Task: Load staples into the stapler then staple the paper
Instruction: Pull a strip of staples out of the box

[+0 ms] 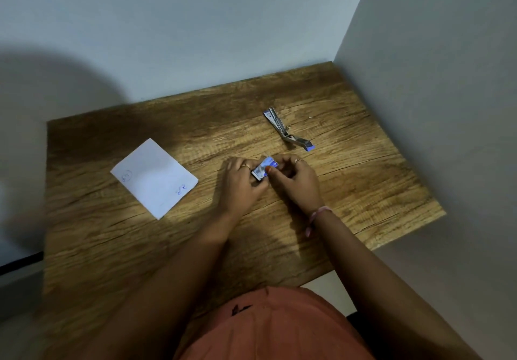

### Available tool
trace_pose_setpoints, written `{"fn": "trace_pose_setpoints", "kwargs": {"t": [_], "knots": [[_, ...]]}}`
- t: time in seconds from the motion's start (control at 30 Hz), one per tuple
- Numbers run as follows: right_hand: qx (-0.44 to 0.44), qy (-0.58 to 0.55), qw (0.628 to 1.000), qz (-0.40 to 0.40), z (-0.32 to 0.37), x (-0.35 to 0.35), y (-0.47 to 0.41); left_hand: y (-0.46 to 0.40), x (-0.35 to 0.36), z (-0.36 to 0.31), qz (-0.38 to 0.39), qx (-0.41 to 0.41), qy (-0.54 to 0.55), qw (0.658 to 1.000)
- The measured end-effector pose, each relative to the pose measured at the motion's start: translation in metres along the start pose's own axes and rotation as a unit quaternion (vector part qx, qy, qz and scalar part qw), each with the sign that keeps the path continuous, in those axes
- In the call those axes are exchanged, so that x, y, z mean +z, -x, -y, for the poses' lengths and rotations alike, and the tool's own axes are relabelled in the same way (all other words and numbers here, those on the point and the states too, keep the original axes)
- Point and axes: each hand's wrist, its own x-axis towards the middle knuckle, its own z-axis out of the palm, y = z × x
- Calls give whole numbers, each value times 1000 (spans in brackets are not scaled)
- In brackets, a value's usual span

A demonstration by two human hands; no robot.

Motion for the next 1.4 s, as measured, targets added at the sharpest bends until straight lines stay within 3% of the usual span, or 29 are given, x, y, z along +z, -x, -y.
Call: {"fn": "trace_pose_setpoints", "kwargs": {"t": [0.23, 0.43, 0.67, 0.9, 1.4], "knots": [[14, -27, 999, 28, 4, 1, -4, 1, -4, 2, 16, -8, 67, 998], [-15, 57, 998, 6, 1, 1, -6, 1, -4, 5, 11, 26, 39, 999], [-4, 78, 997, 27, -1, 0, -9, -2, -18, 21, 119, 56, 84, 988], [9, 70, 997, 19, 0, -4, -9, 2, -19, 19, 103, 45, 73, 991], [89, 13, 989, 117, 14, -19, -15, 3, -29, 28, 127, 18, 107, 986]]}}
